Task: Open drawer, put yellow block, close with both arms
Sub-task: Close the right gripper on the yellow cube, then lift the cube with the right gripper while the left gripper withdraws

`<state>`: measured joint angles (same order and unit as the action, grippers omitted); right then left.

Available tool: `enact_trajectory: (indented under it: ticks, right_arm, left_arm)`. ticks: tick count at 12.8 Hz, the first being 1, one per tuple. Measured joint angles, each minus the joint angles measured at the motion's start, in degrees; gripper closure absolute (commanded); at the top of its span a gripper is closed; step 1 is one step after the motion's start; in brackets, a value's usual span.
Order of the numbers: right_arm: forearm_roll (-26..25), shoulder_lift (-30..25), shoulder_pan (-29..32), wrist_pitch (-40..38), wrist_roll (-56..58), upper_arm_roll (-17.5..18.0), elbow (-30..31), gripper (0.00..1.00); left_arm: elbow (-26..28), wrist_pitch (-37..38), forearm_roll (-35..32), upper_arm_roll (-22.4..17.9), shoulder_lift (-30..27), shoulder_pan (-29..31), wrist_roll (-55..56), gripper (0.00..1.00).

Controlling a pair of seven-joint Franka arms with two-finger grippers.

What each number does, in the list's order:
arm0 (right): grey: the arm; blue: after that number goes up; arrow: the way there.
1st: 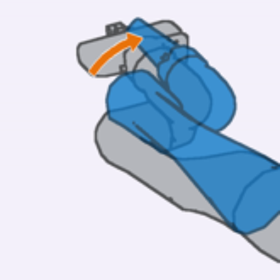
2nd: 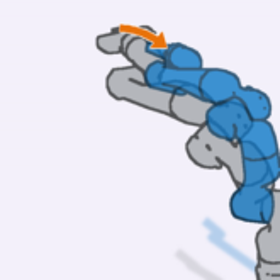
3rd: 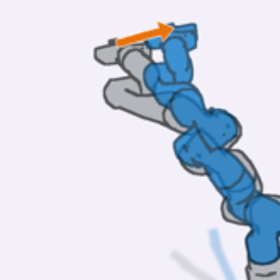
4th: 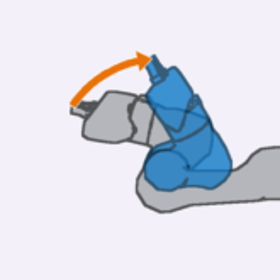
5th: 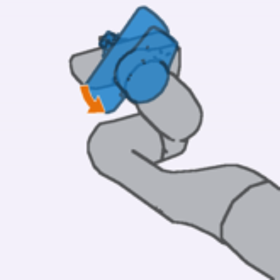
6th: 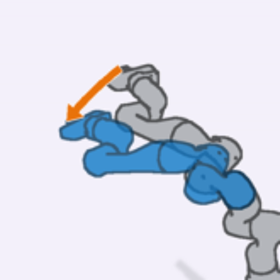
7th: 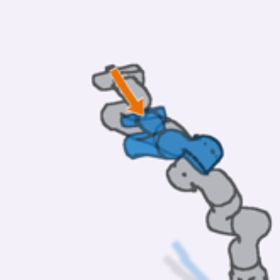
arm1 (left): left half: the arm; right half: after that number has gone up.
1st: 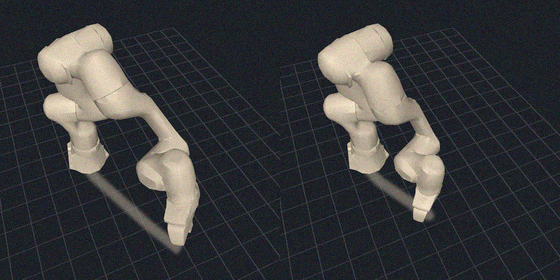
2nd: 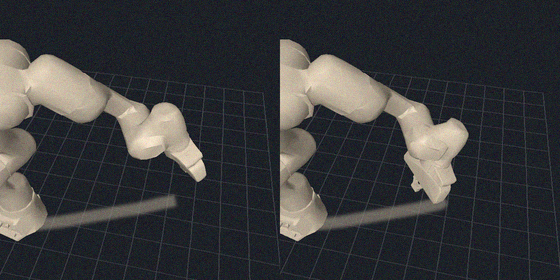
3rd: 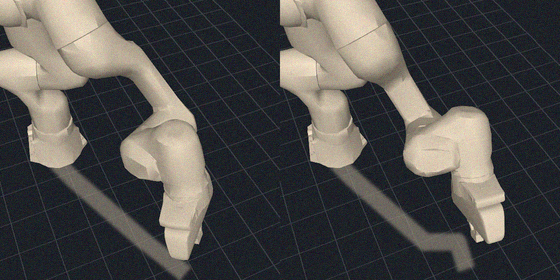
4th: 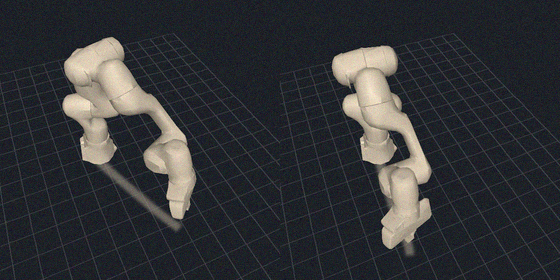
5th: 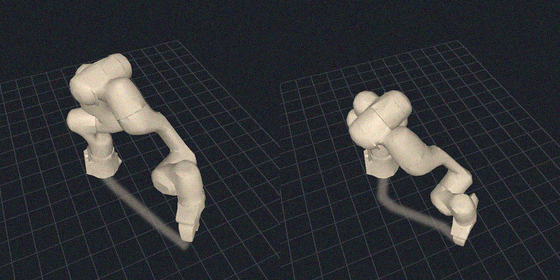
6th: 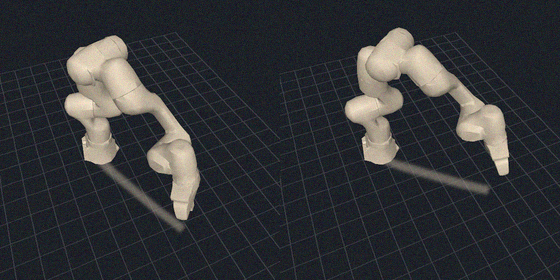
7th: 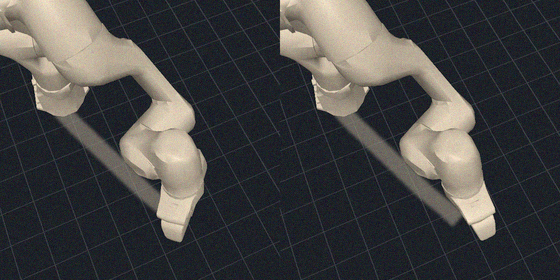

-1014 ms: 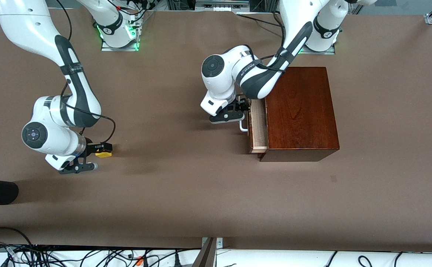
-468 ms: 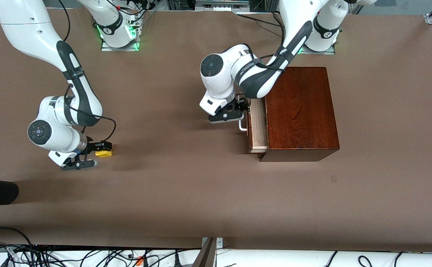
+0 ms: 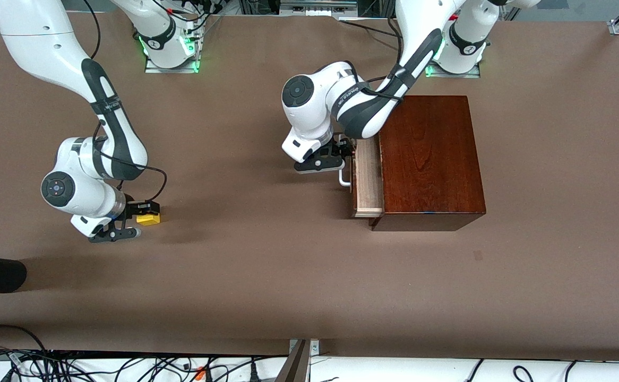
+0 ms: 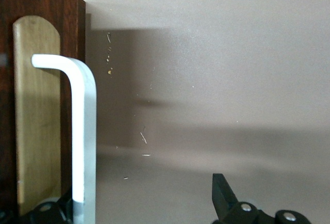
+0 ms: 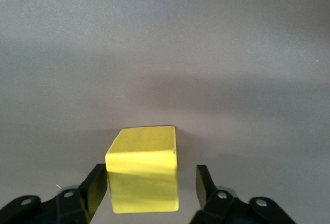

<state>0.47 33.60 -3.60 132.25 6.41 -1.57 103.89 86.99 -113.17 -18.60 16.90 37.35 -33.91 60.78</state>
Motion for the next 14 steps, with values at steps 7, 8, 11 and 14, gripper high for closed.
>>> enact_trajectory:
  ticks: [7, 8, 11, 14]
  right_arm:
    - [0.0, 0.0, 0.0, 0.0, 0.1, 0.0, 0.0, 0.46]
    - [0.0, 0.0, 0.0, 0.1, 0.1, 0.0, 0.0, 0.47]
    - [0.0, 0.0, 0.0, 0.1, 0.1, 0.0, 0.0, 0.47]
    - [0.0, -0.5, 0.0, 0.2, 0.5, 0.2, -1.5, 0.47]
  left_arm:
    - [-3.7, 5.9, 0.0, 0.6, 0.5, -0.7, -2.4, 0.0]
    - [-4.8, 7.7, 0.0, 0.6, 0.5, -1.0, -3.1, 0.0]
    - [-7.6, 11.4, 0.0, 0.6, 0.4, -1.1, -5.1, 0.0]
    - [-12.8, 18.1, 0.0, 0.6, -1.2, -0.6, -10.3, 0.0]
